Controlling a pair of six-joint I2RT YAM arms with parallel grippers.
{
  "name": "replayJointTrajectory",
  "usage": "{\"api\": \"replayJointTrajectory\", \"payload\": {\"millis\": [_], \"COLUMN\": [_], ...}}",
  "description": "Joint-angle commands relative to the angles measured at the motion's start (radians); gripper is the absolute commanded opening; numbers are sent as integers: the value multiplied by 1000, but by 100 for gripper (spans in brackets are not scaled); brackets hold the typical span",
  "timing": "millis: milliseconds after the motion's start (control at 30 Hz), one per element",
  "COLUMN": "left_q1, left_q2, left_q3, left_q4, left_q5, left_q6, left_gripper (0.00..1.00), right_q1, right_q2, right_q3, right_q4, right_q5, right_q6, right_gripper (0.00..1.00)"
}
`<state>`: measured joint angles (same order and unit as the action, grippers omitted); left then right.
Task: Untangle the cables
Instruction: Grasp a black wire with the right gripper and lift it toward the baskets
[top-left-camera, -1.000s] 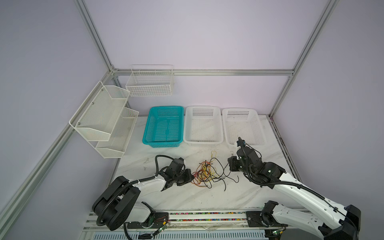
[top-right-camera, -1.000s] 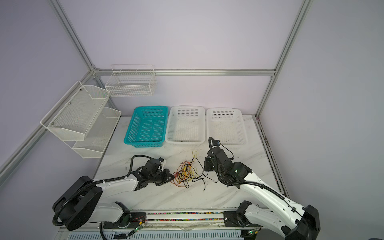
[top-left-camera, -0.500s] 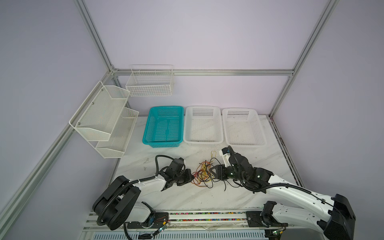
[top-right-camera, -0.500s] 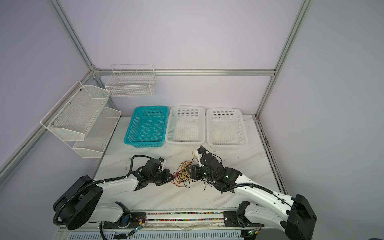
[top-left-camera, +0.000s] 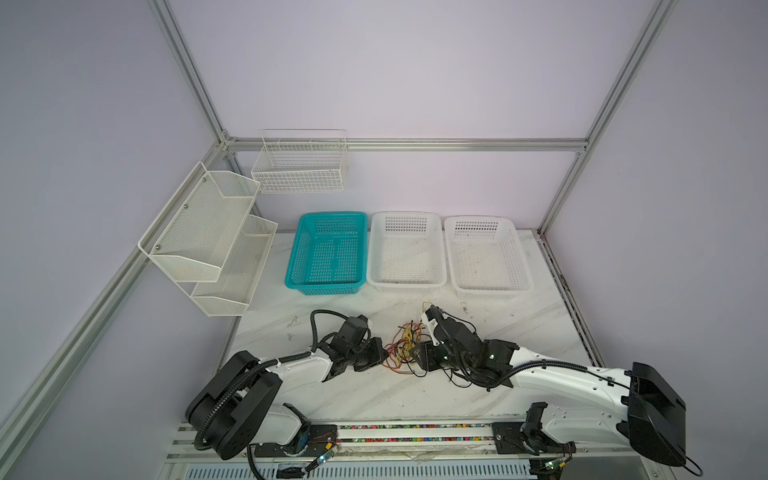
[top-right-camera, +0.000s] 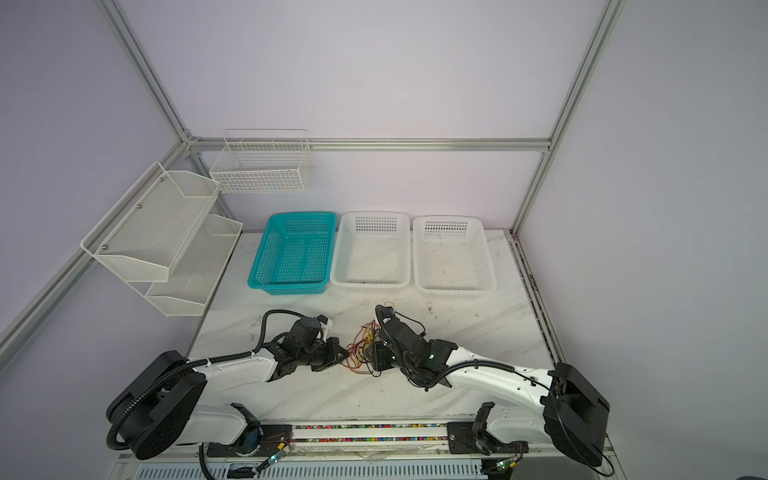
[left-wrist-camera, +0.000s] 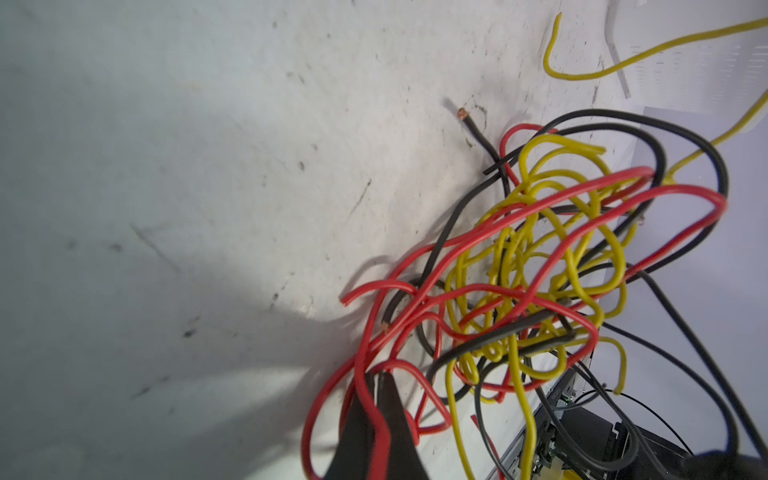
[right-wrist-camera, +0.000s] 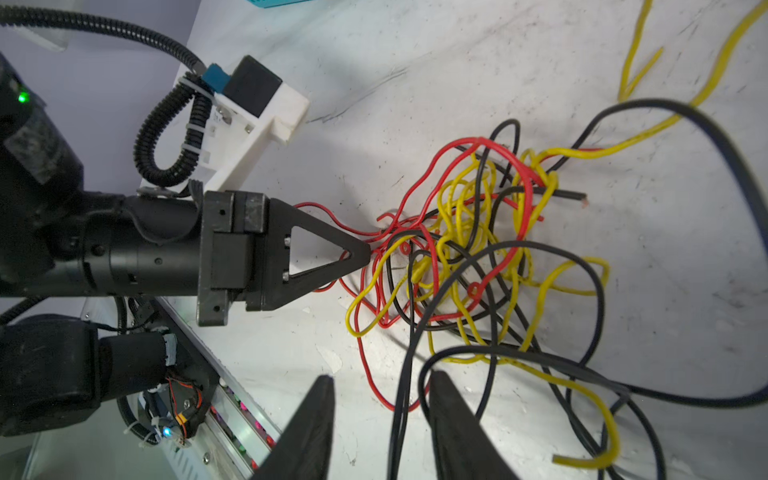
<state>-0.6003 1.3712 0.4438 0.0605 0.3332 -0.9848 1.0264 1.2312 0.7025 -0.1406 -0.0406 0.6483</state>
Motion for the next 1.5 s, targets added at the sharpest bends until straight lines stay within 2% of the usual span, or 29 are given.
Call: {"api": "replayJointTrajectory", "payload": {"millis": [0, 133, 267, 400, 500, 700, 933, 1200, 1467], "left_q1": [8, 8, 8, 8, 8, 8, 8, 7, 8], "left_q2": [14, 18, 24, 33, 33, 79, 125, 131, 72], "left_q3": [-5, -7, -13, -22, -30, -46, -63, -66, -43], "left_q4": [5, 9, 19, 36, 43, 66, 111, 119, 80], "left_q5": [-9, -8, -8, -4, -5, -8, -2, 0, -1], "left_q6": [-5, -5, -6, -12, -14, -12, -20, -20, -21], "left_gripper": [0, 0, 0, 0, 0, 0, 0, 0, 0], "right_q1": [8, 8, 8, 8, 8, 8, 8, 8, -9], "right_q2": [1, -30, -92, -143, -205, -286, -234, -116, 2], "right_q3": [-12, 6, 26, 49, 102, 337, 729, 1093, 1211], "right_q4": [20, -2, -16, -50, -106, -272, -446, -564, -548], "right_q5": [19, 37, 67, 91, 153, 296, 393, 484, 720], "right_q6": [9, 1, -1, 7, -7, -89, -211, -341, -471], "right_gripper": [31, 11, 0, 0, 0, 0, 0, 0, 0]}}
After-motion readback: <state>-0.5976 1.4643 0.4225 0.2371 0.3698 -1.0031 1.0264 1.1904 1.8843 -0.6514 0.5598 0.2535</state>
